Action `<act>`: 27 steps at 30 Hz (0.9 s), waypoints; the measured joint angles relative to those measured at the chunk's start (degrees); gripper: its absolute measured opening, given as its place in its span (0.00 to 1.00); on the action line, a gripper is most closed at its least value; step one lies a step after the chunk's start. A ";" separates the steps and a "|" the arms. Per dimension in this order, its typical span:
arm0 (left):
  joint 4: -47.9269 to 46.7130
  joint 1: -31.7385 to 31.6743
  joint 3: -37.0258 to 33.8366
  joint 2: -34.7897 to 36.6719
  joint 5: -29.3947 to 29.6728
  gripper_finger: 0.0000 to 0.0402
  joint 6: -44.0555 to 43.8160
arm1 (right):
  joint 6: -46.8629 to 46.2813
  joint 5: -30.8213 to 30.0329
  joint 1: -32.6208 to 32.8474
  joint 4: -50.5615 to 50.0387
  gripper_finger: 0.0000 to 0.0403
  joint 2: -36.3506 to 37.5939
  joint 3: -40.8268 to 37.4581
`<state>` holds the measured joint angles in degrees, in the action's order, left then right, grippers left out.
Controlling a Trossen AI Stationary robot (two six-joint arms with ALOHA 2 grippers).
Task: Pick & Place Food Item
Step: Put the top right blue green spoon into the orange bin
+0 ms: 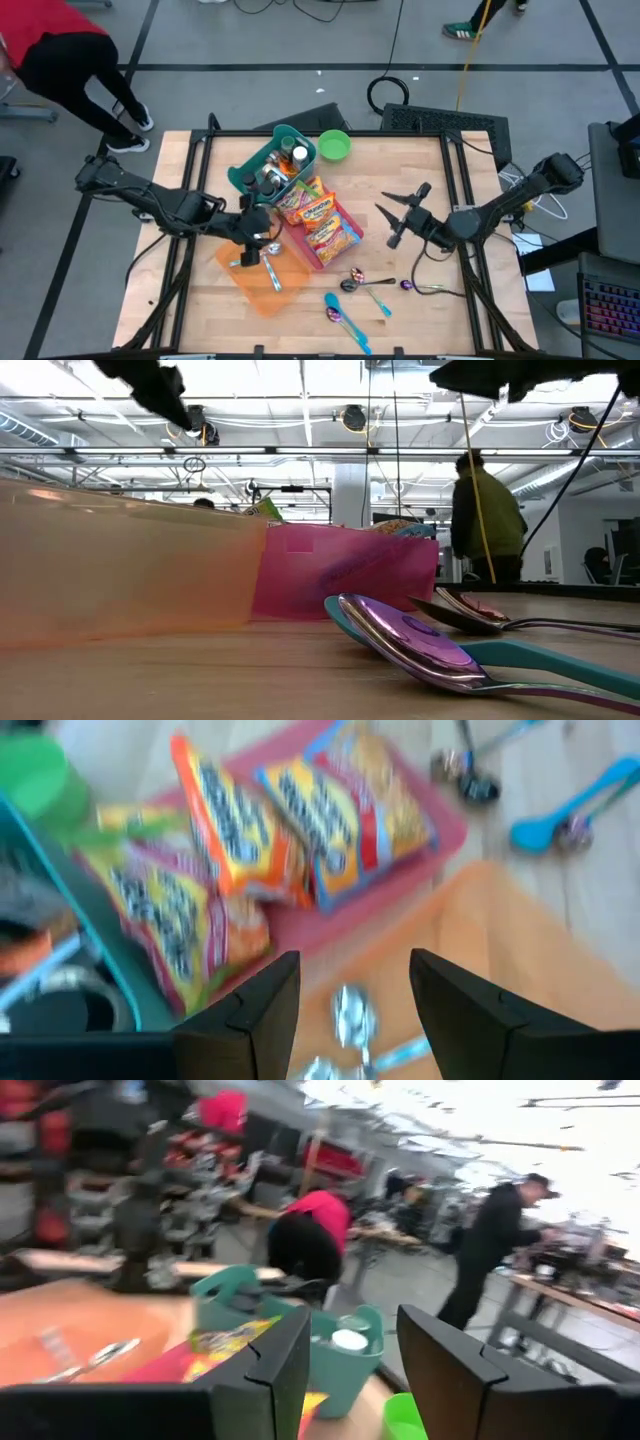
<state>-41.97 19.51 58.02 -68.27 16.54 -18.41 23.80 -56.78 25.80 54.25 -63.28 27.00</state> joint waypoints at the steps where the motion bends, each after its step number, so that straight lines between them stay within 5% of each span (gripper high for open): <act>1: 1.68 0.00 0.00 0.00 0.38 0.49 0.80 | -0.98 -0.18 1.22 -4.18 0.35 1.29 0.94; 7: 17.74 -0.06 -2.43 0.09 1.55 0.49 9.27 | -25.17 8.04 8.55 -46.14 0.35 9.66 11.02; 14: 38.71 -3.69 -14.37 0.02 -4.82 0.49 13.47 | -48.13 25.66 12.56 -70.67 0.35 8.98 12.99; 19: 41.12 -6.93 -17.85 0.00 -4.51 0.49 9.52 | -67.08 31.72 16.03 -81.20 0.35 4.71 12.90; 27: 46.56 -11.42 -18.12 0.02 -4.49 0.49 9.24 | -81.15 37.80 24.81 -85.14 0.35 -3.47 12.90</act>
<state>4.59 8.08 39.90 -68.25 12.05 -9.17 -57.36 -18.98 50.62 -30.89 -66.76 39.90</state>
